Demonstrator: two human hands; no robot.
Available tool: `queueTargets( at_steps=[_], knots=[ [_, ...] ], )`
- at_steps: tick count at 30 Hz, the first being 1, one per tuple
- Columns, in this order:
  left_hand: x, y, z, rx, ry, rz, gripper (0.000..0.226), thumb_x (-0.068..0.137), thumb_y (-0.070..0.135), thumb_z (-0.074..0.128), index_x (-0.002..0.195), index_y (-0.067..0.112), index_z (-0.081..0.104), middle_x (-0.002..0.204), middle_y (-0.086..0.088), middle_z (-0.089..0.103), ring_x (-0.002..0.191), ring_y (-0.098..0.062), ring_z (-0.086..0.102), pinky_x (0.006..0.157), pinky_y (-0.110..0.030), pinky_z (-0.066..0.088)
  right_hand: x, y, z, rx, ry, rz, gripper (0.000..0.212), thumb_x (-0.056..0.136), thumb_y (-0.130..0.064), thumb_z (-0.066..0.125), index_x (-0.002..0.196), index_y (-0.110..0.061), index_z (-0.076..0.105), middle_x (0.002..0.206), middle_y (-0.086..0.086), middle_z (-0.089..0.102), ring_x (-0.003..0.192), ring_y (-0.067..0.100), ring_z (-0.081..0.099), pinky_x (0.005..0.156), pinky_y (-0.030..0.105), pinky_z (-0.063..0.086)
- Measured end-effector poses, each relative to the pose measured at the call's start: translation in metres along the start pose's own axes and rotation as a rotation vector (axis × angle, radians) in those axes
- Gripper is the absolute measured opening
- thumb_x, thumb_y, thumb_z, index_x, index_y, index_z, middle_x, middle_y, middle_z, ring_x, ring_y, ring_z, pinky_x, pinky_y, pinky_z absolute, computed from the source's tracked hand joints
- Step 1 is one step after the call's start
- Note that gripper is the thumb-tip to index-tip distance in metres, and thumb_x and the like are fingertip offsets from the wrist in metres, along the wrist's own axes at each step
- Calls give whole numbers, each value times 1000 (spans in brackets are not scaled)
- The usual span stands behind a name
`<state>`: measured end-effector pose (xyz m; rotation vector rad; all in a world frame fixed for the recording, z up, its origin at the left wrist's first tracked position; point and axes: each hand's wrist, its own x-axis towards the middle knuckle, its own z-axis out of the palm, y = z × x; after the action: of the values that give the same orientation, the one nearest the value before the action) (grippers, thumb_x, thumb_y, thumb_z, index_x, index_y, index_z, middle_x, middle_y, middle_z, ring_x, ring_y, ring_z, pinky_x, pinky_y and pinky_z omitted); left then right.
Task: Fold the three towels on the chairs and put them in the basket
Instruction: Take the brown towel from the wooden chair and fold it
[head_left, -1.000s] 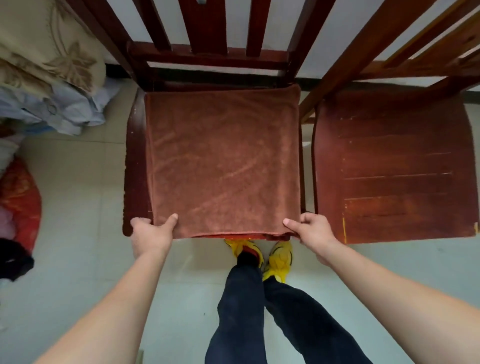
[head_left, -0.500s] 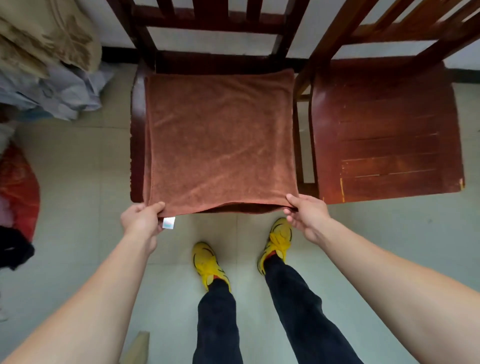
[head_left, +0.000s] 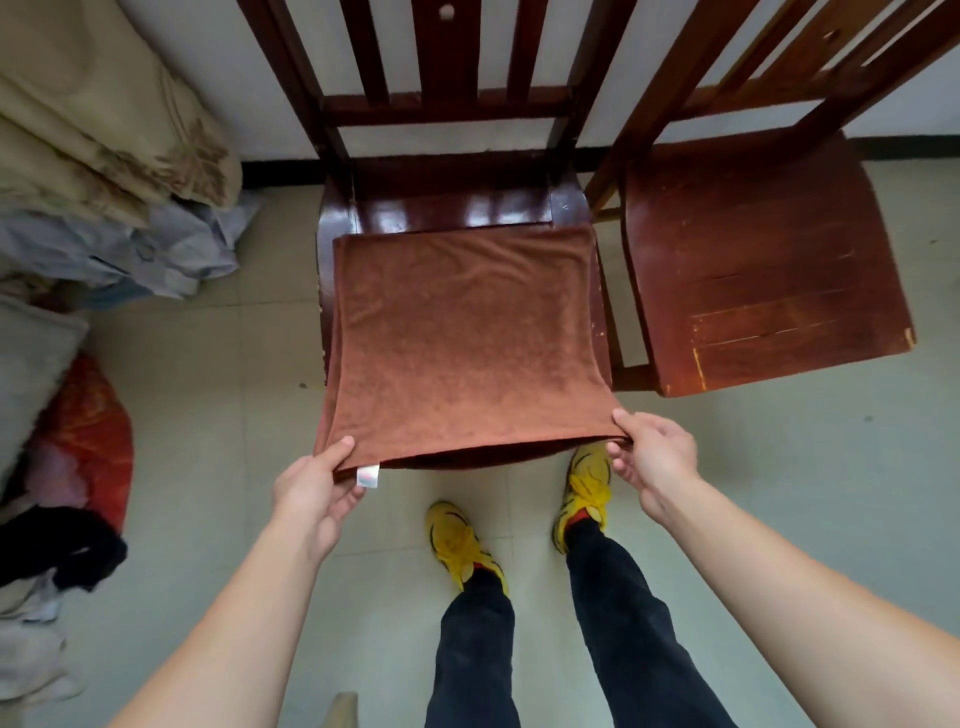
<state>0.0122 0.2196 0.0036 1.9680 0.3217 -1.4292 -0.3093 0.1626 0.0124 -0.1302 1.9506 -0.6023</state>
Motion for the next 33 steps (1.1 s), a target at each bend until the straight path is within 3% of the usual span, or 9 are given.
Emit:
queueTargets(
  at_steps=[4, 7, 11, 13, 16, 22, 24, 28, 33],
  knots=[
    [-2, 16, 2, 98, 68, 51, 18, 84, 12, 70, 96, 7, 57, 81, -11, 65, 58, -18, 60, 40, -18, 48, -2, -16, -3, -155, -16, -91, 34, 88, -16, 71, 117, -15, 54, 90, 12, 68, 55, 15, 59, 42, 23, 45],
    [8, 19, 5, 255, 149, 96, 17, 85, 7, 69, 91, 8, 53, 80, -16, 63, 44, -15, 59, 40, -20, 48, 7, -11, -5, -314, -64, -14, 31, 87, -16, 72, 112, -15, 54, 87, 9, 67, 57, 15, 59, 44, 24, 45],
    [28, 18, 14, 587, 285, 187, 30, 79, 8, 73, 103, 12, 54, 98, -14, 64, 75, -29, 61, 73, -36, 52, 31, 8, -6, -564, -74, 93, 20, 84, -13, 73, 98, -12, 59, 87, 8, 69, 61, 16, 61, 48, 25, 44],
    [32, 26, 27, 793, 346, 286, 27, 79, 10, 71, 103, 14, 58, 96, -13, 63, 89, -32, 59, 83, -35, 46, 44, 9, 0, -688, -52, 57, 20, 82, -15, 74, 95, -14, 60, 93, 9, 68, 75, 23, 64, 62, 32, 49],
    [39, 45, 57, 1061, 274, 568, 21, 81, 10, 64, 102, 13, 65, 108, -17, 63, 105, -36, 57, 90, -39, 45, 66, -17, 22, -855, -3, -157, 22, 82, -25, 73, 101, -21, 63, 107, 4, 67, 99, 27, 63, 89, 34, 49],
    [81, 89, 131, 1340, 90, 1036, 37, 90, 18, 54, 127, 17, 58, 139, -14, 42, 124, -37, 39, 98, -48, 42, 114, -116, 97, -720, 47, -589, 28, 85, -34, 66, 109, -21, 64, 107, 1, 70, 104, 24, 63, 91, 32, 49],
    [97, 111, 148, 1285, 193, 1009, 41, 91, 19, 52, 131, 14, 53, 140, -19, 39, 125, -40, 38, 101, -48, 39, 132, -145, 119, -642, 35, -581, 38, 81, -41, 70, 112, -20, 65, 111, 1, 69, 105, 22, 63, 92, 32, 49],
    [117, 148, 166, 1170, 451, 836, 47, 84, 31, 65, 127, 14, 53, 134, -22, 41, 127, -41, 36, 104, -50, 36, 165, -176, 140, -661, -92, -475, 37, 58, -44, 86, 80, -21, 69, 92, -4, 73, 89, 18, 70, 81, 35, 57],
    [124, 165, 170, 1165, 381, 795, 45, 75, 29, 78, 115, 16, 62, 127, -20, 51, 120, -38, 49, 100, -45, 44, 176, -196, 144, -550, -137, -555, 21, 74, -38, 76, 81, -21, 66, 87, 0, 72, 82, 19, 71, 78, 39, 60]
  ],
)
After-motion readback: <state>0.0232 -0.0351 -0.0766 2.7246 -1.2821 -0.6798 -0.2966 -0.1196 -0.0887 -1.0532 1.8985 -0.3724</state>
